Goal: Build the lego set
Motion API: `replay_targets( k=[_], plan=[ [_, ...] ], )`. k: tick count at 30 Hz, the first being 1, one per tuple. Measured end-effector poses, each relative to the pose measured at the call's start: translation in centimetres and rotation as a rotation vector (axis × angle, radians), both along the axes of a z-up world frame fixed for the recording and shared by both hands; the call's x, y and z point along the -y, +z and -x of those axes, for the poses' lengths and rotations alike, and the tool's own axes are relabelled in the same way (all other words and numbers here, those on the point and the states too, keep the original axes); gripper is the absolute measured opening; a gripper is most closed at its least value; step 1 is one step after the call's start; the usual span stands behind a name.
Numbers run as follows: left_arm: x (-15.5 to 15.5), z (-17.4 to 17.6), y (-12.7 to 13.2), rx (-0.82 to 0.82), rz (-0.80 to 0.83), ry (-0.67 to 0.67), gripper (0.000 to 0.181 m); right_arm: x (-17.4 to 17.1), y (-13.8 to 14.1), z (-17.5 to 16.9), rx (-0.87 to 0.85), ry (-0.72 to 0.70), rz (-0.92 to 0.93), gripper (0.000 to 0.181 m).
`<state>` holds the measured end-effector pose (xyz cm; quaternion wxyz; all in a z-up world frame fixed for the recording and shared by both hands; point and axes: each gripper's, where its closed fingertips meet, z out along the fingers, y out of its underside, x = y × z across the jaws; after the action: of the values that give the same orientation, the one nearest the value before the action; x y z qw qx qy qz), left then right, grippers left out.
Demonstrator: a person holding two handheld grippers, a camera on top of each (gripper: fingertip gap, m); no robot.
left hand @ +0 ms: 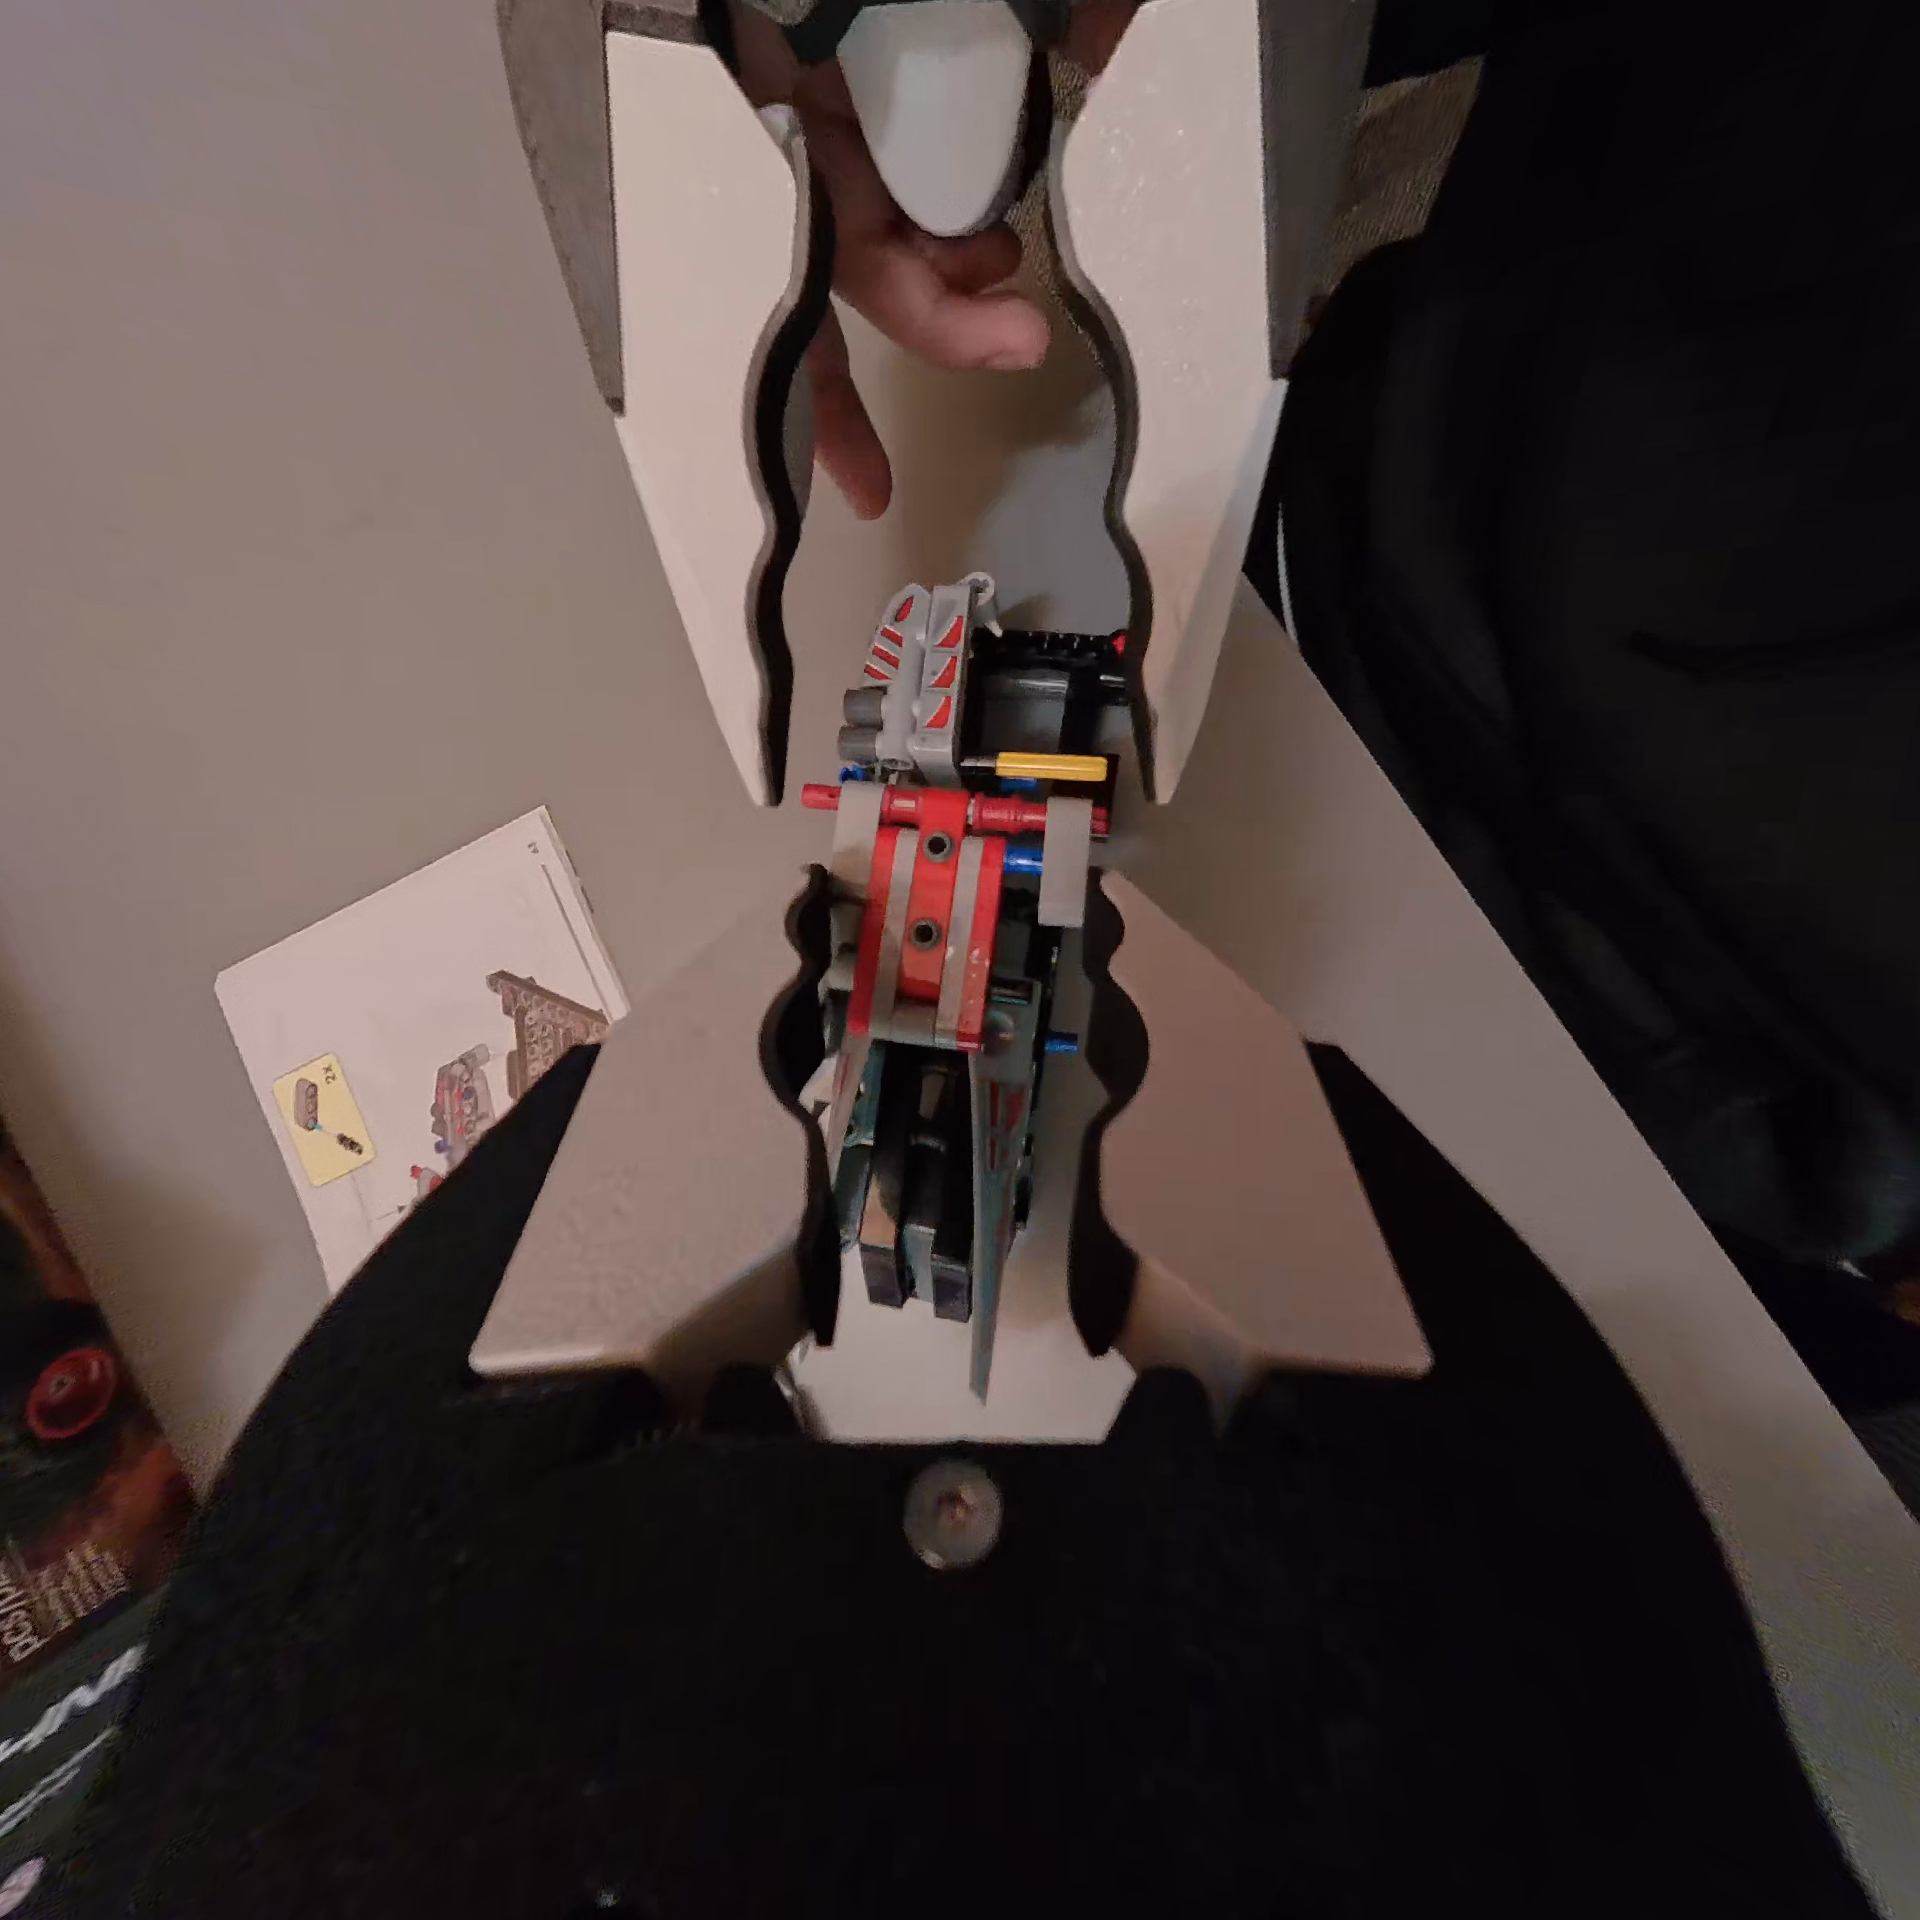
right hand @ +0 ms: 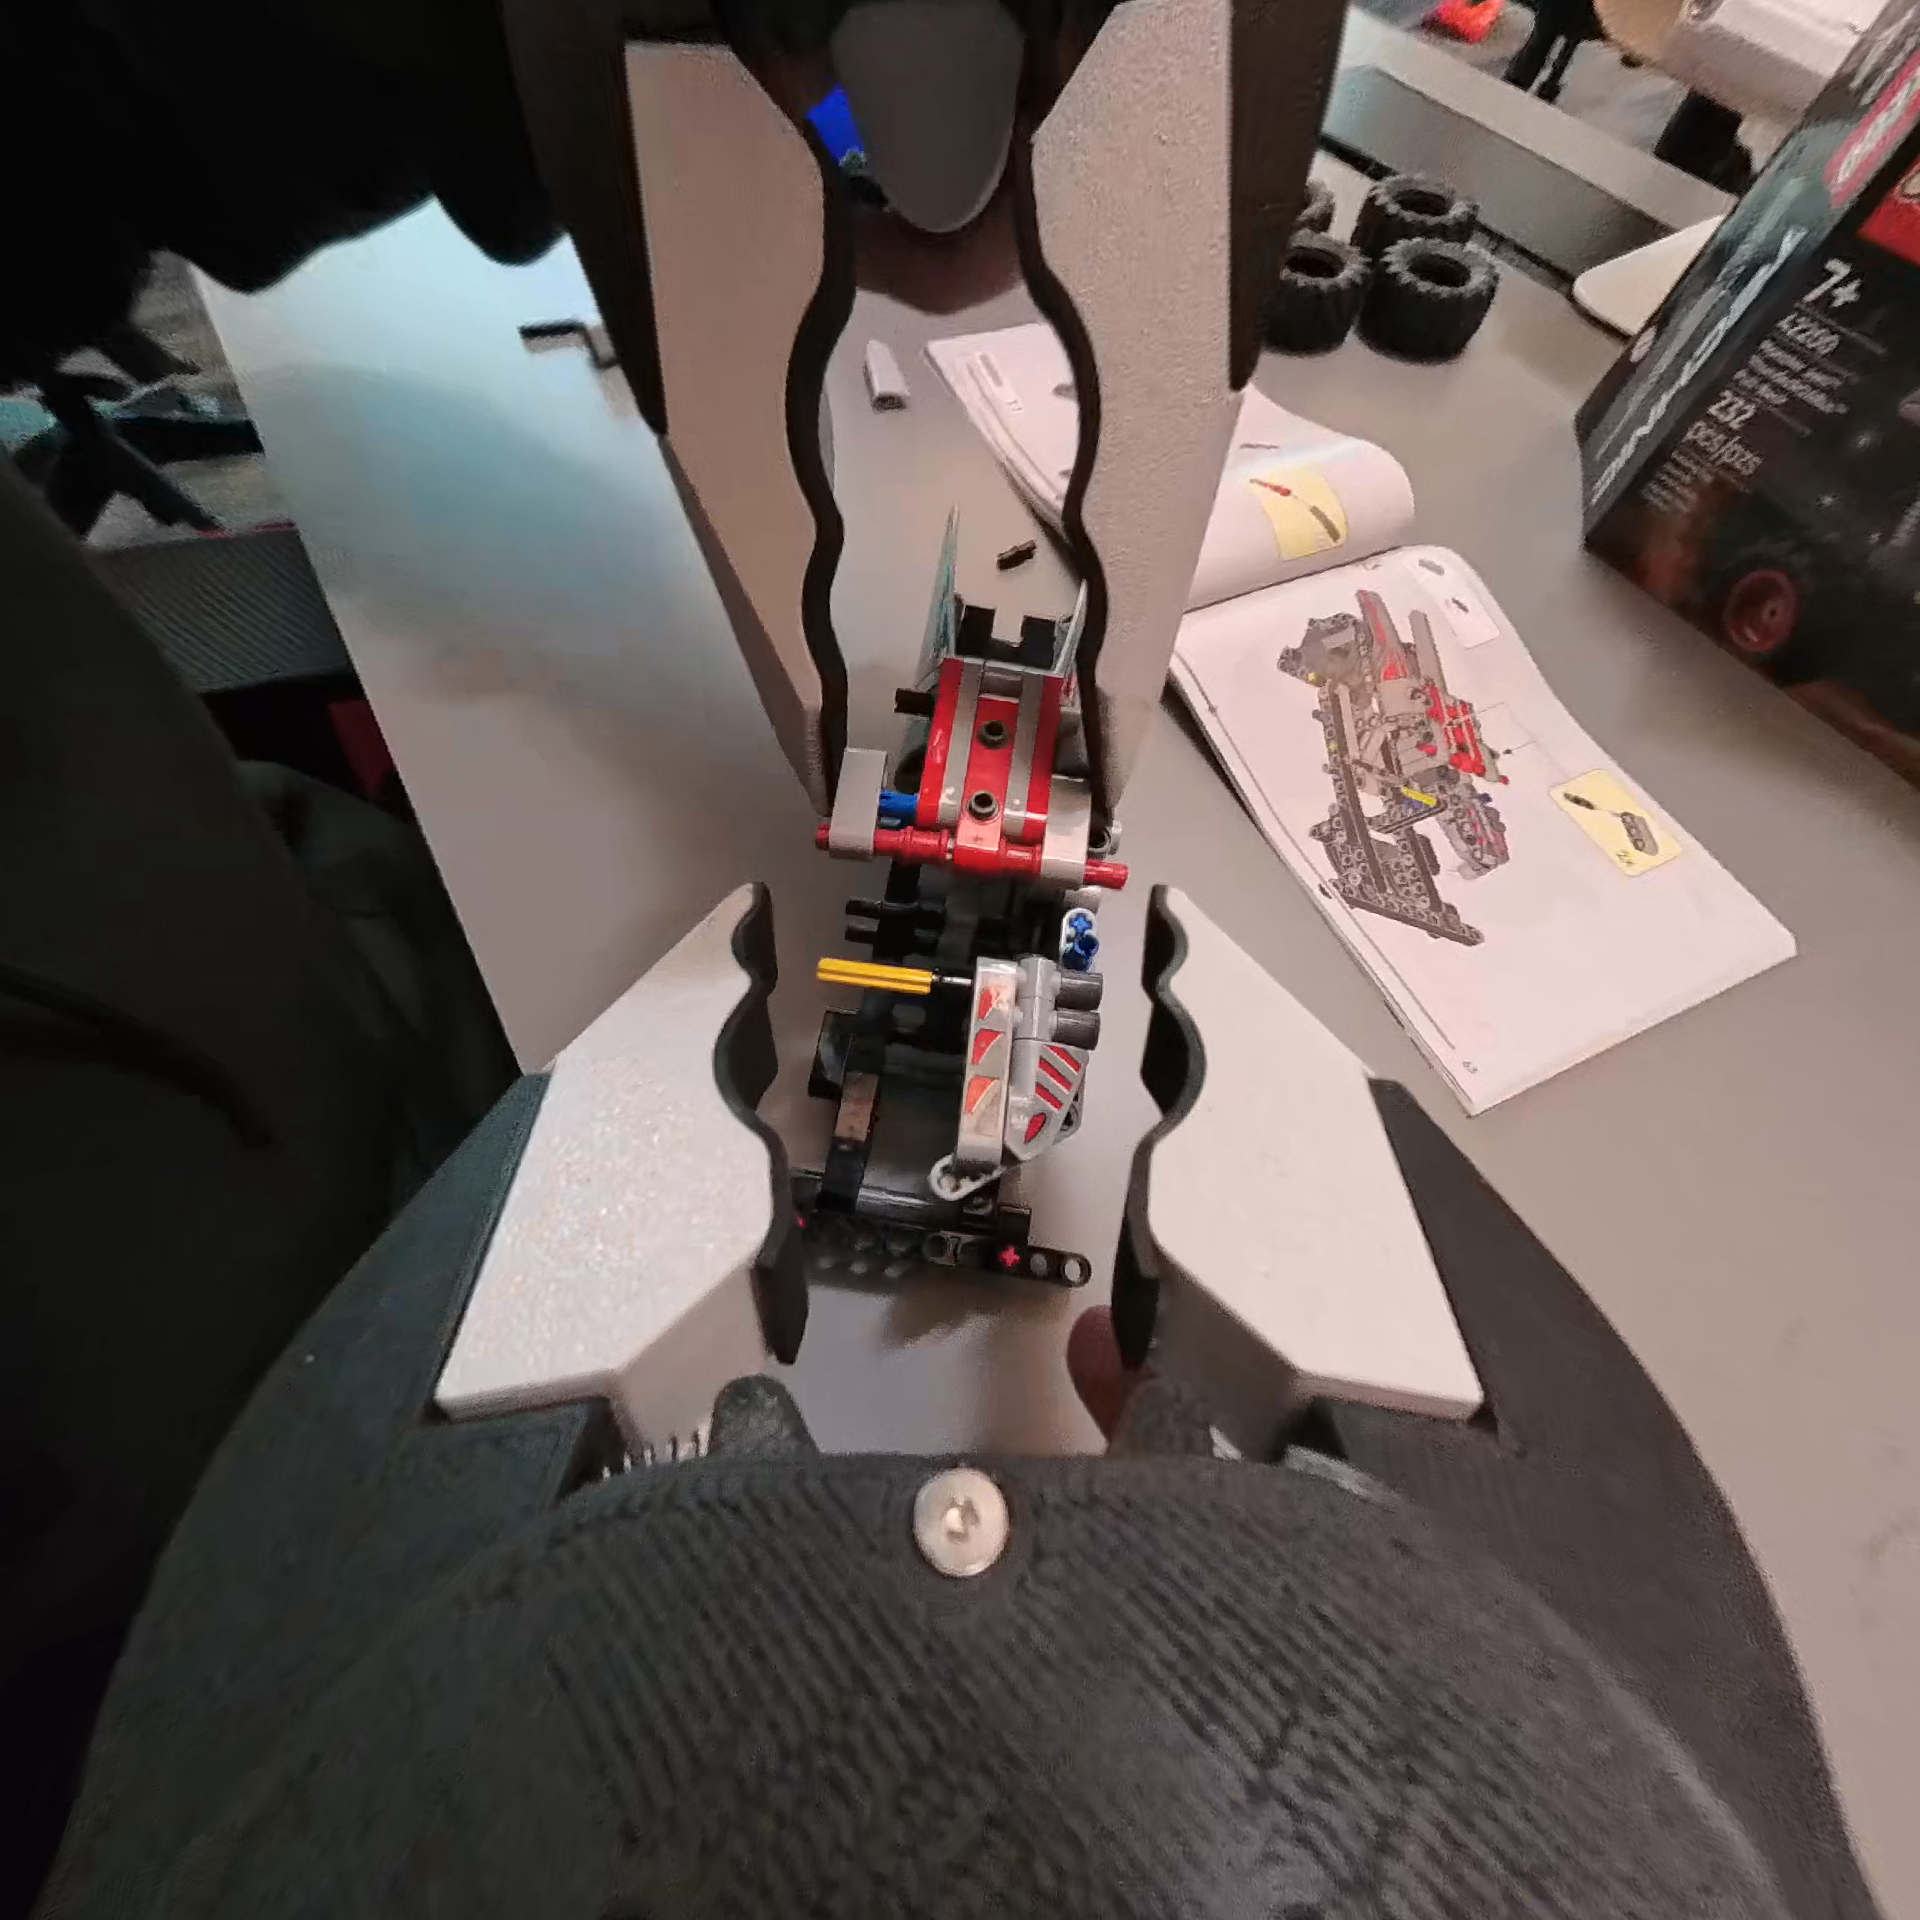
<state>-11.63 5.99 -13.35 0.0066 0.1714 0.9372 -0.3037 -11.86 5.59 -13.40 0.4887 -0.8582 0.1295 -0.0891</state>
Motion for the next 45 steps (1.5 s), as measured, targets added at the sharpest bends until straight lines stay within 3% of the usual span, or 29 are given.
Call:
replay_targets(
  k=[10,24,34,37,42,45],
  plan=[
    [0.3,-0.2,-0.3,0.110,-0.081,-0.013,0.047,-1.1,0.6,-0.4,0.050,0.014,-0.089,0.058],
    [0.4,-0.4,-0.4,0.128,-0.214,-0.015,0.046,-2.0,-0.2,-1.1,0.088,-0.043,-0.117,0.067],
    [0.6,-0.4,-0.4,0.105,-0.208,-0.009,0.046,-1.9,0.2,-1.0,-0.013,-0.056,-0.204,0.070],
    [0.6,-0.3,-0.4,0.114,-0.198,-0.004,0.046,-1.0,0.4,-1.6,0.009,-0.085,-0.191,0.084],
    [0.5,-0.2,-0.4,0.121,-0.227,-0.030,0.047,-1.7,-0.8,-0.7,-0.048,-0.027,-0.159,0.081],
    [0.6,-0.2,-0.4,0.128,-0.251,-0.043,0.047,-1.6,-1.3,-0.7,-0.110,-0.048,-0.161,0.069]
  ],
)
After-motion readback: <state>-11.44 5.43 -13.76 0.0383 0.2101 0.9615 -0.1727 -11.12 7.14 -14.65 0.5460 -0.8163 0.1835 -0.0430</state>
